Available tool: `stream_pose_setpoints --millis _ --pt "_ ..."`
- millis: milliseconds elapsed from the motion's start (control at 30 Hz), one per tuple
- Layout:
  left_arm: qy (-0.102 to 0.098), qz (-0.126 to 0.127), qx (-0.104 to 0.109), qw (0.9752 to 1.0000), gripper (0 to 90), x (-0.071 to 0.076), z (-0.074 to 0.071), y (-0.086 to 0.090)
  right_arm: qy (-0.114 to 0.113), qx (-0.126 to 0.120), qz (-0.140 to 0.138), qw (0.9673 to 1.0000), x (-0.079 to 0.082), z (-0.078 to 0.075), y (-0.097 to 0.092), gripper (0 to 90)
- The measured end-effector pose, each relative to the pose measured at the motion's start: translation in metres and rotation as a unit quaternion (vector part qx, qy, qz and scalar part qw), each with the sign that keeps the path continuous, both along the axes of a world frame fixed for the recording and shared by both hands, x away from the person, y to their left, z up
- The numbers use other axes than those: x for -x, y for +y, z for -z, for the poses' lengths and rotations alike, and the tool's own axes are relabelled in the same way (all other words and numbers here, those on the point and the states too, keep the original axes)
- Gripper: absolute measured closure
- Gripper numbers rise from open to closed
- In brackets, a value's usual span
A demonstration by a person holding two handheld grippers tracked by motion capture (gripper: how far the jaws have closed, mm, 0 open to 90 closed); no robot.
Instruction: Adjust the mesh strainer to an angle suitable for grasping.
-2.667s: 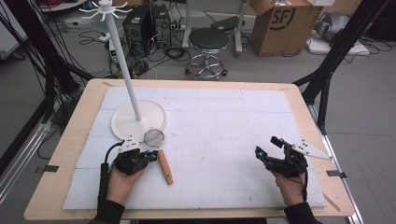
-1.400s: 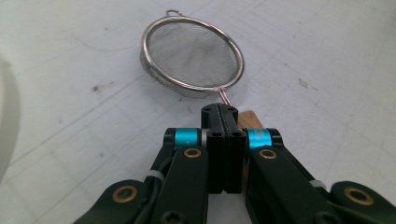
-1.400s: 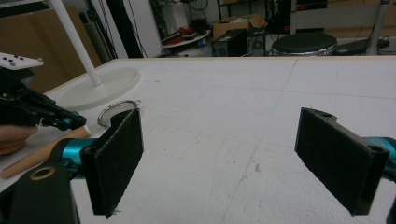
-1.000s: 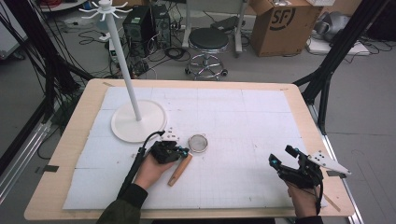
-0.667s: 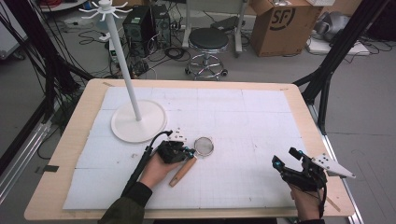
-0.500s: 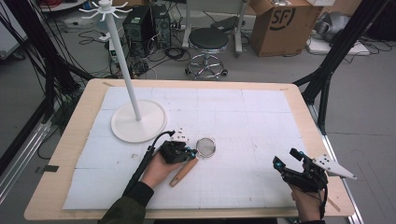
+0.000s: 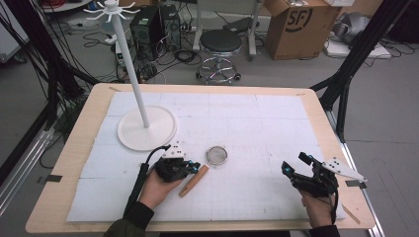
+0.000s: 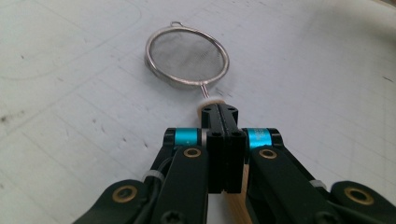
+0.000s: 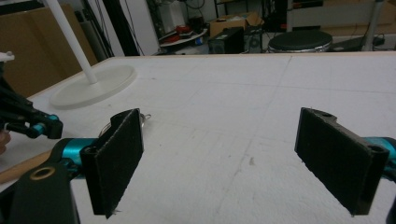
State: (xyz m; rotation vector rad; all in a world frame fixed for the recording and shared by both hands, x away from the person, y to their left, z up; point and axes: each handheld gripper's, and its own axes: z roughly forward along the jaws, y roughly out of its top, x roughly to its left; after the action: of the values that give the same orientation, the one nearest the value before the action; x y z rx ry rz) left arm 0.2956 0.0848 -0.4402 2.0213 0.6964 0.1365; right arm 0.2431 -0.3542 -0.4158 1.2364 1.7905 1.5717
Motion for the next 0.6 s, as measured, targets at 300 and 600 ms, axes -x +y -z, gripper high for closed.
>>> stream_pose_setpoints --millis 300,600 --pt "0.021 -0.021 0.046 0.9985 90.0 0.044 0.005 0.014 -0.002 0.003 -0.032 0.9995 -0.017 0.000 0.022 14.3" --pt "0.006 -0.027 0.006 0.9996 90.0 0.087 0.012 0.011 -0.003 -0.006 -0.040 0.9992 -0.024 0.000 0.029 14.2"
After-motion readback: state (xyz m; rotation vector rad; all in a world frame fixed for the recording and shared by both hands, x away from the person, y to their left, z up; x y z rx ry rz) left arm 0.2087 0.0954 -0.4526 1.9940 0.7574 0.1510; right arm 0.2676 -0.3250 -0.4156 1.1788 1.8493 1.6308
